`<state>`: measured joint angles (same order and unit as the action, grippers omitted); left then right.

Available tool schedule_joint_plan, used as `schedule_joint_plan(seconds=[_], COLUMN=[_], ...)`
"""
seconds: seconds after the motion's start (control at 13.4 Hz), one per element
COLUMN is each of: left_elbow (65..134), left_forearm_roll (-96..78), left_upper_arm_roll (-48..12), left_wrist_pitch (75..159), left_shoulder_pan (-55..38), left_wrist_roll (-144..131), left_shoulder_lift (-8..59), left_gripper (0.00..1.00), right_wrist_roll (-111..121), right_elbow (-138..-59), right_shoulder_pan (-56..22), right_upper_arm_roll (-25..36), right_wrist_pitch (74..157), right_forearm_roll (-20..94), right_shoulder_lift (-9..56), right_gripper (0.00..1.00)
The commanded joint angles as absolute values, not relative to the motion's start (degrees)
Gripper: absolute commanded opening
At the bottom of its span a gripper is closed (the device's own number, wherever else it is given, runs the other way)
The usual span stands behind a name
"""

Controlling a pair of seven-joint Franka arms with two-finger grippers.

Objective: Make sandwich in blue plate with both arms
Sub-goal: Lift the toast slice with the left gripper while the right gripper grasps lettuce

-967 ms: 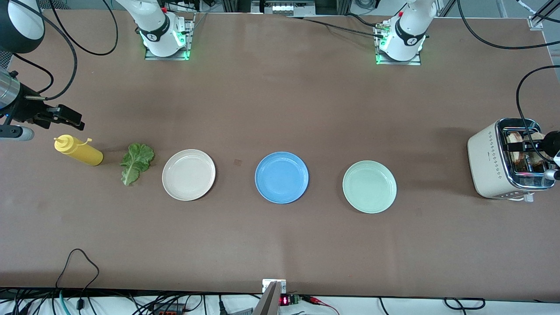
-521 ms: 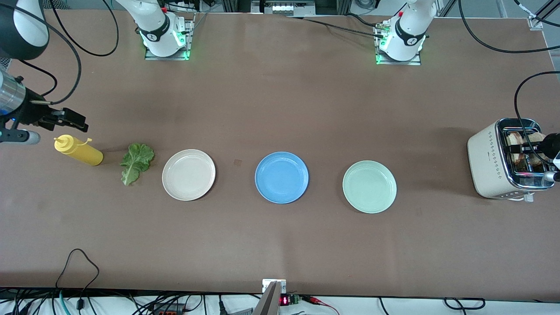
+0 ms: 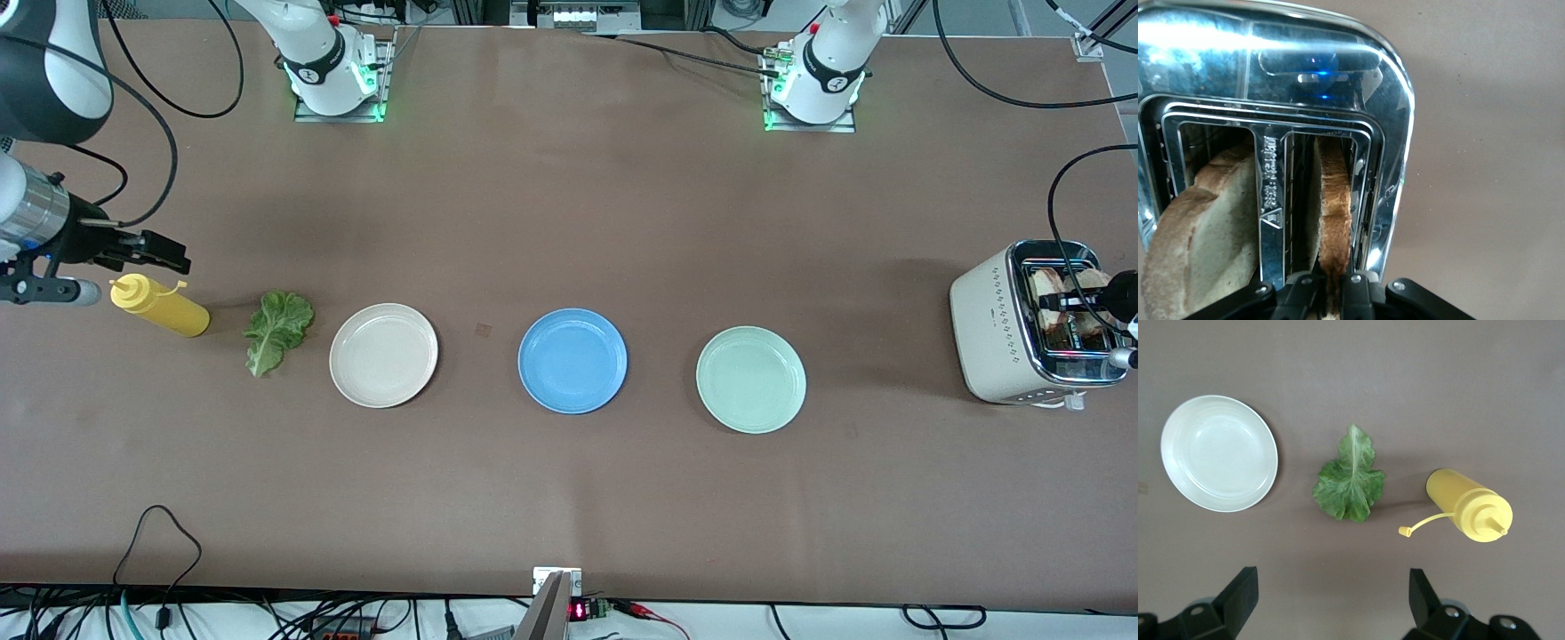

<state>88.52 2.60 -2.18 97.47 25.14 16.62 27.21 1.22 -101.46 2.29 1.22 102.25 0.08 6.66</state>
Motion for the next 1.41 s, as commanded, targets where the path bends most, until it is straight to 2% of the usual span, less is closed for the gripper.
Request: schedule_joint_plan(seconds=[0.0, 0.3, 0.45, 0.6, 0.74, 0.97, 1.19, 1.34], left_elbow=[86.94, 75.79, 72.52, 71.81, 72.86, 76.1, 86.8, 93.92], left_forearm_roll=[3.69, 3.25, 2.73, 2.46, 0.19, -11.56, -22.04, -25.99], left_upper_arm_roll=[-2.55, -3.34, -5.17, -9.03, -15.96, -20.82, -21.0, -21.01], left_wrist_pitch=[92.75, 77.65, 72.97, 69.44, 68.91, 70.22, 81.08, 91.44], left_shoulder_pan=[25.14, 24.44, 22.34, 20.14, 20.04, 19.43, 15.4, 10.92], left_wrist_roll=[19.07, 19.78, 19.16, 16.2, 8.56, -0.59, -2.64, -3.33], left_shoulder_lift=[24.71, 24.7, 24.26, 21.46, 19.78, 21.7, 22.41, 22.33], left_gripper=[0.01, 0.01, 0.01, 0.02, 0.02, 0.01, 0.01, 0.01], right_wrist_roll=[1.14, -0.26, -1.05, -1.14, -1.14, -1.41, -1.32, -1.32], right_elbow=[-101.34, -101.51, -101.69, -102.04, -102.04, -104.05, -108.71, -108.72], right_shoulder_pan=[3.08, 2.9, 2.99, 2.9, 2.46, 2.11, 1.93, 1.67], right_upper_arm_roll=[0.88, 0.97, 0.88, 0.88, 0.88, 0.79, 0.88, 0.88], right_wrist_pitch=[104.05, 108.97, 111.87, 116.0, 119.43, 124.35, 132.78, 133.24], right_forearm_roll=[0.53, 0.35, 0.26, 0.18, 0.18, 0.18, 0.09, 0.09], right_shoulder_lift=[10.62, 16.07, 19.93, 23.36, 26.53, 29.09, 29.79, 30.41], right_gripper=[1.0, 1.0, 1.0, 1.0, 1.0, 1.0, 1.0, 1.0])
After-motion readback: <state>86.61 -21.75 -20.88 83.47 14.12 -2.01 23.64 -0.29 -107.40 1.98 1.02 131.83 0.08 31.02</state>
